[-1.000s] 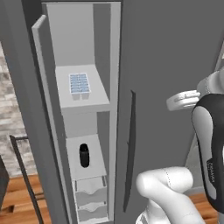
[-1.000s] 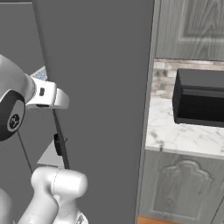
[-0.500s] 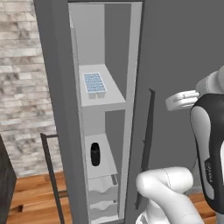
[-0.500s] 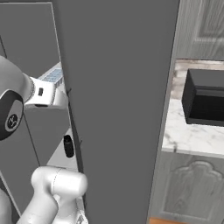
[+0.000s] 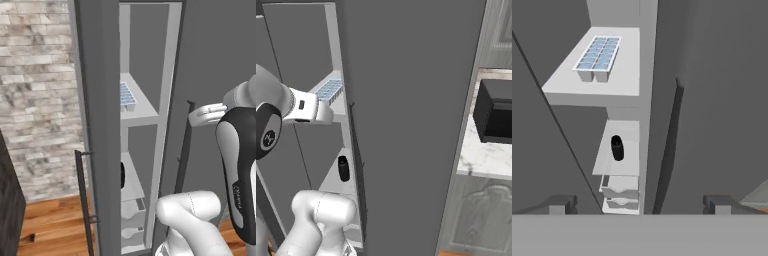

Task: Open the freezer door, pick up the ice cube tray from the freezer, and place it on the dining counter.

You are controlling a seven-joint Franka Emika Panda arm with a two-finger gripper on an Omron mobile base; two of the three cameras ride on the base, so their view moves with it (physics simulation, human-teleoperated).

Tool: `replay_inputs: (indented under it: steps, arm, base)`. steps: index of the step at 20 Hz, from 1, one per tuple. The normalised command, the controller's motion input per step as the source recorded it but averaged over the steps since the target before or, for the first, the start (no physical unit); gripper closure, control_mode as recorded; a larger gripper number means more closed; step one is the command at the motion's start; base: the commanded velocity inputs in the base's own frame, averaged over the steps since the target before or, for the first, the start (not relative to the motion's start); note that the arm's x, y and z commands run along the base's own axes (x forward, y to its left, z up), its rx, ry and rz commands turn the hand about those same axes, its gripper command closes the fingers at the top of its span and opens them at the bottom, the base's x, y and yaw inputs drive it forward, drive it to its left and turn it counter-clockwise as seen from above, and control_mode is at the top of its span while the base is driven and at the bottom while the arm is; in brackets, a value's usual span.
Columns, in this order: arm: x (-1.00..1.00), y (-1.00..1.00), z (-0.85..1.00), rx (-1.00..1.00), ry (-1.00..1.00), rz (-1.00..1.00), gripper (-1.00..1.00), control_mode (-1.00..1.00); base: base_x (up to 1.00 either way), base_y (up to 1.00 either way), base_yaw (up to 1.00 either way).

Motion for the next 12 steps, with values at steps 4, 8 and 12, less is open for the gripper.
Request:
replay_inputs:
  steps: [4,8,12]
  arm:
    - [0.0,0.0,0.0,0.0,0.0,0.0,-1.0,1.0]
    - [0.0,0.0,0.0,0.0,0.0,0.0,-1.0,1.0]
    - [0.0,0.0,0.0,0.0,0.0,0.0,-1.0,1.0]
  base:
    - [0.42,0.26,0.0]
    - [0.32,0.4,0.0]
    - [0.26,0.51,0.0]
